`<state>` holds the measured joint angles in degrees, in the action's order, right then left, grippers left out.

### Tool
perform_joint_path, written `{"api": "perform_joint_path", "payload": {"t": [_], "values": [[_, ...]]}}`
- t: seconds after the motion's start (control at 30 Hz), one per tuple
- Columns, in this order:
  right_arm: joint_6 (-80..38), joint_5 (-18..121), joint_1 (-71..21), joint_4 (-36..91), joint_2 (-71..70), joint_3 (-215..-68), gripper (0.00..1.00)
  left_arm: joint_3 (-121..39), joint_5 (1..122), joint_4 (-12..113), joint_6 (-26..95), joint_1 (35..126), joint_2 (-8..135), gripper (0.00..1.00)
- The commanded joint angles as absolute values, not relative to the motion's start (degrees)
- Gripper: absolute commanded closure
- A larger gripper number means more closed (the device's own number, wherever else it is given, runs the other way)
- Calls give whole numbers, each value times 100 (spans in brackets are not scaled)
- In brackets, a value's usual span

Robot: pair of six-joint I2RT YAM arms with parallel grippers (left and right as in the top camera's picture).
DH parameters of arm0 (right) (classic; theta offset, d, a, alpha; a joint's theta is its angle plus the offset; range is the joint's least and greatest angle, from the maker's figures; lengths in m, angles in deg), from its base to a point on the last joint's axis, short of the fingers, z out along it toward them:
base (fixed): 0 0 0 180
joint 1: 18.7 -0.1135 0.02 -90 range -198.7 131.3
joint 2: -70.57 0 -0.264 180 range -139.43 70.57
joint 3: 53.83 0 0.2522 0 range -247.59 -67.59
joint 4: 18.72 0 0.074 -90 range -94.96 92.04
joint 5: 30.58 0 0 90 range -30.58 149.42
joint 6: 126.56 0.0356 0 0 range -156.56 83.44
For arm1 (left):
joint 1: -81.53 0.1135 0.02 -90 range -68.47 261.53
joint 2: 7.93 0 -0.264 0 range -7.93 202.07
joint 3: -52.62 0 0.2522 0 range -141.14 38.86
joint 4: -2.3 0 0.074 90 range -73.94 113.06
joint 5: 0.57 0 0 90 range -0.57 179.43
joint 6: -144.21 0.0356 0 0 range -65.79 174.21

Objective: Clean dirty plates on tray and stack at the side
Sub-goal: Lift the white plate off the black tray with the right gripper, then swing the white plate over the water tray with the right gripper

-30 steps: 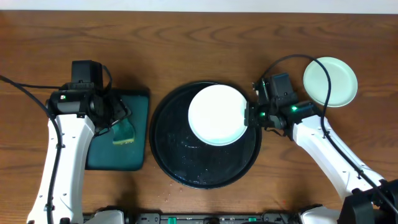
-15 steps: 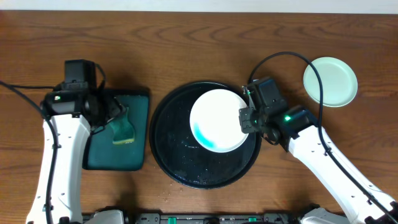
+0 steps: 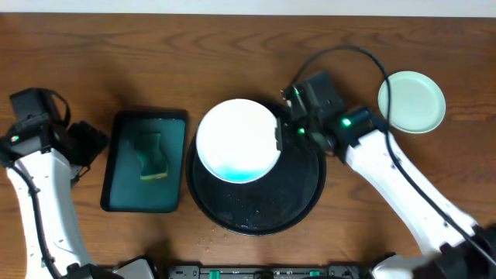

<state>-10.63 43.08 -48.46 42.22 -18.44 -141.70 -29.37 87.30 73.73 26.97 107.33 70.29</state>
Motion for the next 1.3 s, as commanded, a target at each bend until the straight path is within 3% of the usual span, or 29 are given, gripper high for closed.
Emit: {"api": "perform_joint_path", "payload": {"t": [0.0, 0.5, 1.07, 1.27], "values": [[-1159, 3547, -4892, 4320, -2591, -14948, 98, -3048, 8553, 7443, 2605, 11015, 7031, 19], [-1813, 3987, -5381, 5476, -5157, -18956, 98, -3048, 8599, 7578, 2588, 11501, 7215, 19], [-2706, 7232, -7182, 4501, -5234, -19166, 99, -3048, 8601, 7644, 2592, 11501, 7604, 19], [-3541, 8644, -7748, 4047, -5234, -19166, 99, -3048, 8599, 7644, 2588, 11501, 7604, 19]]}}
